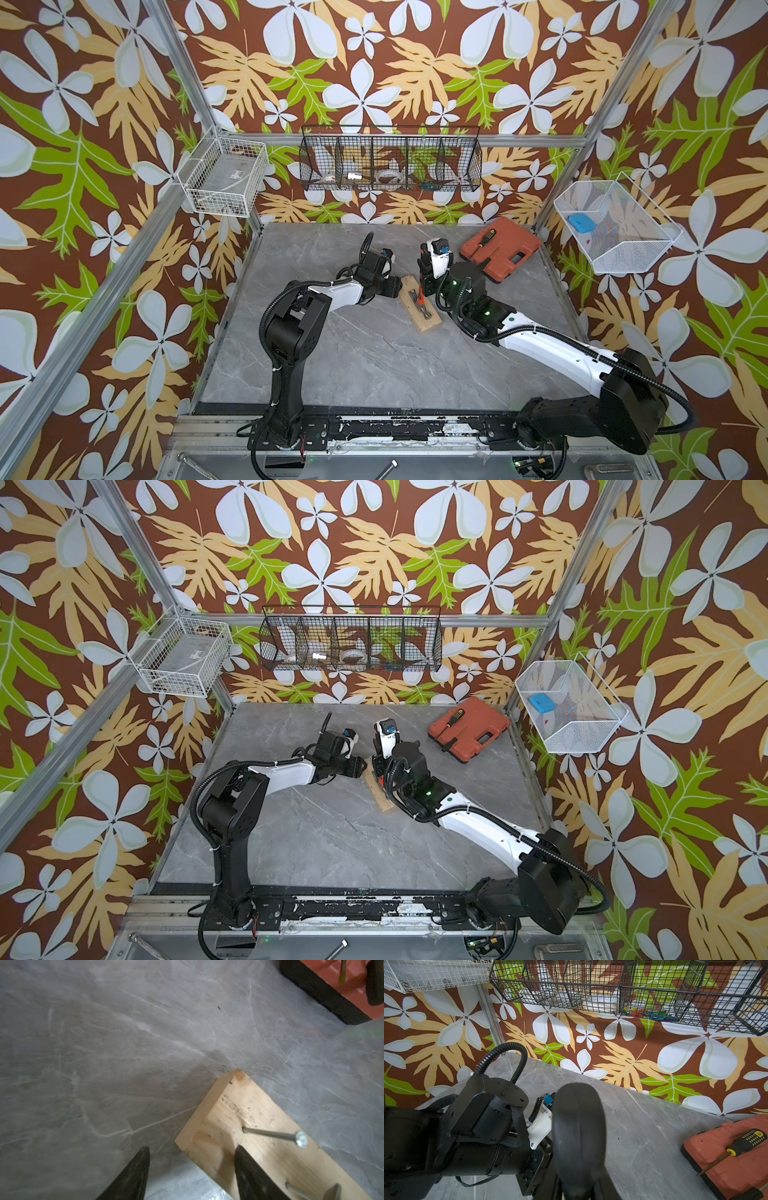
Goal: Use a claw hammer to pull out a nail
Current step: Remove the nail from the mounting plate.
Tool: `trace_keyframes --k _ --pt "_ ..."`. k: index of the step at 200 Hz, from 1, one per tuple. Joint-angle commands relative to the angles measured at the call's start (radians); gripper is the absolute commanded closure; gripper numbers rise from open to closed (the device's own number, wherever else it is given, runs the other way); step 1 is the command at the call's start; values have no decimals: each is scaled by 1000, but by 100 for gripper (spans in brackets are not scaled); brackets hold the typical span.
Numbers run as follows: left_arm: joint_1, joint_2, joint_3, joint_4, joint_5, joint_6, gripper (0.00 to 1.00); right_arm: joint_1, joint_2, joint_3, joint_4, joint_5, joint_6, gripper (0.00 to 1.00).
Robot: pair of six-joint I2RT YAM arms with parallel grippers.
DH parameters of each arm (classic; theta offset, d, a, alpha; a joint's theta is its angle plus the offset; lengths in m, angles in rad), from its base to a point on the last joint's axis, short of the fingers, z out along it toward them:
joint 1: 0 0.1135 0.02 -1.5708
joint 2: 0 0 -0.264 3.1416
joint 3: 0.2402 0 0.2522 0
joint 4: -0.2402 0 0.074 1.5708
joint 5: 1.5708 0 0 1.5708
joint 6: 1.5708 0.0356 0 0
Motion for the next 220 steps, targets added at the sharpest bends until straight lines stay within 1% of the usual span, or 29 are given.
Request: trace_keyframes --k 1,50,102,138,220 --pt "1 14 4 -30 -7 7 34 14 -9 -23 32 6 6 100" --pt "1 20 -3 -65 -55 14 35 25 -45 -83 103 27 7 100" --pt "1 33 -24 -87 -78 9 36 59 -77 -152 194 53 -28 100" --pt "1 33 -36 -87 -81 0 36 68 -86 -171 205 82 -28 100" --pt "1 45 -44 -103 -102 2 37 74 -90 -187 217 93 -25 100"
